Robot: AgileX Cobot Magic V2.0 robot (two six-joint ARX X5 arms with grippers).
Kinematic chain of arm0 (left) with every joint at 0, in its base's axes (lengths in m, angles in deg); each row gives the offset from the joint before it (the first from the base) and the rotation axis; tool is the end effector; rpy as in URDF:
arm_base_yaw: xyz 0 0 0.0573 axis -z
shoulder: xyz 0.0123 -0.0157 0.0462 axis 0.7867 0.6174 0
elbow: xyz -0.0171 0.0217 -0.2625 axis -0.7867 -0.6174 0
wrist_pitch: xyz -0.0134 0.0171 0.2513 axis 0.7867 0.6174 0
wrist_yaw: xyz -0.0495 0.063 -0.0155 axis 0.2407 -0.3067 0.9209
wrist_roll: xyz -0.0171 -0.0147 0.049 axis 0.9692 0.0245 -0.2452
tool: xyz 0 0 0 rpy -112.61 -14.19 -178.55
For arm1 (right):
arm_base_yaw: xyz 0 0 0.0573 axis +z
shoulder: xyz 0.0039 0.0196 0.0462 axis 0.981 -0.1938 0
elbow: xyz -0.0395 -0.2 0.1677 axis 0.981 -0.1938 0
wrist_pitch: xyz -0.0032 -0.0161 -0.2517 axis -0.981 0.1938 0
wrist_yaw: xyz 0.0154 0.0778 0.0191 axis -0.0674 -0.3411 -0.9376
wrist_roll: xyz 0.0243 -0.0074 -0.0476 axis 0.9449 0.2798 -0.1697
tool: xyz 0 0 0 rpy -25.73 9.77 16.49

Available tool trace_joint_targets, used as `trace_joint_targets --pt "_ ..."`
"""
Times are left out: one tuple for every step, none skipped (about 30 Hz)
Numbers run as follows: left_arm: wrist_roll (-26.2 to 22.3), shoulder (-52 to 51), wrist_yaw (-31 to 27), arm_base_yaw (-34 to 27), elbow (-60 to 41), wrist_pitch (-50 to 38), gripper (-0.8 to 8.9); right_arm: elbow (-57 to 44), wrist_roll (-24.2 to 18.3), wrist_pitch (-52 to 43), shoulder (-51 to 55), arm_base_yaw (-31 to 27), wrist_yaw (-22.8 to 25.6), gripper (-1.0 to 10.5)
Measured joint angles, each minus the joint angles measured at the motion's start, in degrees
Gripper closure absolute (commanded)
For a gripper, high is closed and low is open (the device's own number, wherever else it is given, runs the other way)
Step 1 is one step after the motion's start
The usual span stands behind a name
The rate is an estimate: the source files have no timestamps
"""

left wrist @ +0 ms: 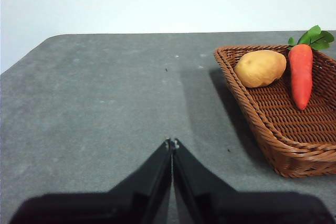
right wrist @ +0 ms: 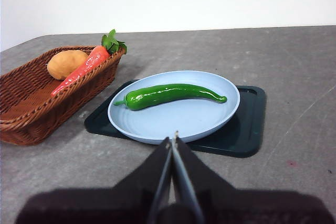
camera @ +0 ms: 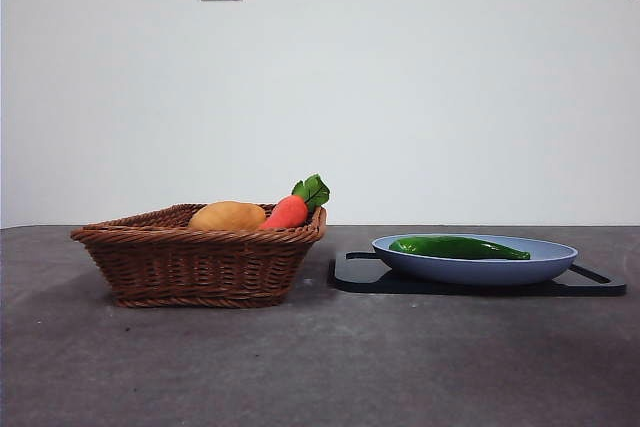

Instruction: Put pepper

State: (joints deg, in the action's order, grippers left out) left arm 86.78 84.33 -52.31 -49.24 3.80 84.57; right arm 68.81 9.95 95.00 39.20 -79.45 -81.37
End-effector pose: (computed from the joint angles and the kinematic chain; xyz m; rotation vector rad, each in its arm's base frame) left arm 0.0959 -0.0039 0.1543 -0.0156 0.1406 -0.0222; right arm 0.0946 0.0091 0.1547 0.0609 0.1330 0.3454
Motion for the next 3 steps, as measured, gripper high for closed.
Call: trace_joint_targets --pt "0.0 0.0 0.0 0.0 0.0 0.0 8.05 0.0 0.0 0.0 0.0 0.0 0.0 9.4" --pt "0.0 0.0 0.0 0.0 0.0 0.0 8.05 0.0 0.0 0.0 0.0 0.0 0.0 9.4" --pt "0.0 0.0 0.0 0.0 0.0 0.0 8.05 0.0 0.0 0.0 0.0 0.0 0.0 9.4"
